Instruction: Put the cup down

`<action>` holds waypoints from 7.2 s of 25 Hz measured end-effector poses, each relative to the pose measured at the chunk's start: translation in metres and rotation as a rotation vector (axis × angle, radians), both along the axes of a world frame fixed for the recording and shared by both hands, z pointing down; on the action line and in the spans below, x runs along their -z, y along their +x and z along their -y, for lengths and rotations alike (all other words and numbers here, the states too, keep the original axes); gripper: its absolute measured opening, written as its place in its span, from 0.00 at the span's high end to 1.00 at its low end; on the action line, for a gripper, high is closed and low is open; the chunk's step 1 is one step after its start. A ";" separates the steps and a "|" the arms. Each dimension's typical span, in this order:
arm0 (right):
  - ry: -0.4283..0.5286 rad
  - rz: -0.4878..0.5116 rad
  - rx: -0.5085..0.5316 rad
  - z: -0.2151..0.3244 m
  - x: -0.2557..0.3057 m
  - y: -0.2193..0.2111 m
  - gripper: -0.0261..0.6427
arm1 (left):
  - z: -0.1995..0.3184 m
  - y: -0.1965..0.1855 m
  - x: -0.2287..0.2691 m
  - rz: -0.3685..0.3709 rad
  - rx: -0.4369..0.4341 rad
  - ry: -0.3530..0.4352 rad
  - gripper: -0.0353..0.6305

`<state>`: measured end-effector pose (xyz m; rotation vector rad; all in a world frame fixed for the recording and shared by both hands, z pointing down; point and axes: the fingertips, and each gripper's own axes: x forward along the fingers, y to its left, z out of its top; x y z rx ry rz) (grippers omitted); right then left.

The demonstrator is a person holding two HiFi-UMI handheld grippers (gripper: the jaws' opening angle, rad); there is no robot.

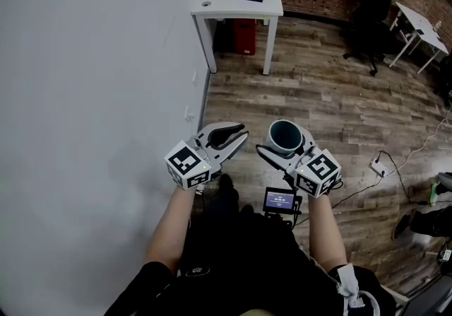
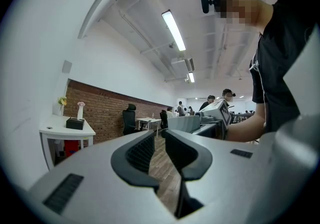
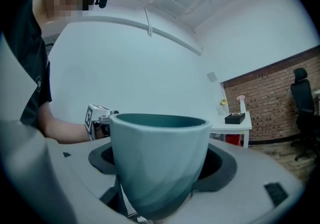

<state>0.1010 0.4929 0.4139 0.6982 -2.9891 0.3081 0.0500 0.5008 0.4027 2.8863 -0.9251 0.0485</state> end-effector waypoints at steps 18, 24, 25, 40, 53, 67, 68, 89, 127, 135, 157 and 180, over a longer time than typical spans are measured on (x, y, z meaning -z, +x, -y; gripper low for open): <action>-0.013 -0.002 -0.047 0.083 -0.022 -0.001 0.37 | 0.086 -0.008 -0.018 -0.002 -0.026 0.006 0.84; -0.024 -0.008 -0.061 0.135 -0.022 -0.014 0.36 | 0.137 -0.020 -0.017 -0.008 -0.034 0.001 0.84; -0.026 -0.008 -0.065 0.146 -0.023 -0.018 0.36 | 0.148 -0.023 -0.018 -0.008 -0.037 0.000 0.84; -0.049 0.000 -0.068 0.320 -0.008 -0.096 0.36 | 0.306 -0.081 -0.013 -0.042 -0.069 -0.015 0.84; -0.063 -0.007 -0.070 0.399 -0.004 -0.124 0.36 | 0.380 -0.113 -0.012 -0.078 -0.053 -0.013 0.84; -0.022 0.037 -0.094 0.513 -0.016 -0.115 0.36 | 0.492 -0.121 -0.032 -0.057 -0.031 -0.001 0.84; -0.023 0.039 -0.093 0.523 -0.017 -0.114 0.36 | 0.503 -0.121 -0.032 -0.055 -0.028 -0.003 0.84; -0.063 0.010 -0.009 0.758 -0.020 -0.083 0.36 | 0.744 -0.084 -0.023 -0.082 0.014 -0.039 0.84; -0.082 0.047 0.046 0.887 -0.013 -0.097 0.36 | 0.875 -0.092 -0.014 -0.055 0.034 -0.067 0.84; -0.088 0.035 0.046 0.885 -0.017 -0.109 0.36 | 0.873 -0.097 -0.023 -0.053 0.013 -0.085 0.84; -0.033 0.006 0.060 0.945 -0.034 -0.132 0.36 | 0.902 -0.118 -0.027 -0.047 0.056 -0.098 0.84; 0.011 -0.096 0.079 1.027 -0.120 -0.167 0.36 | 0.955 -0.117 -0.076 -0.073 0.076 -0.163 0.84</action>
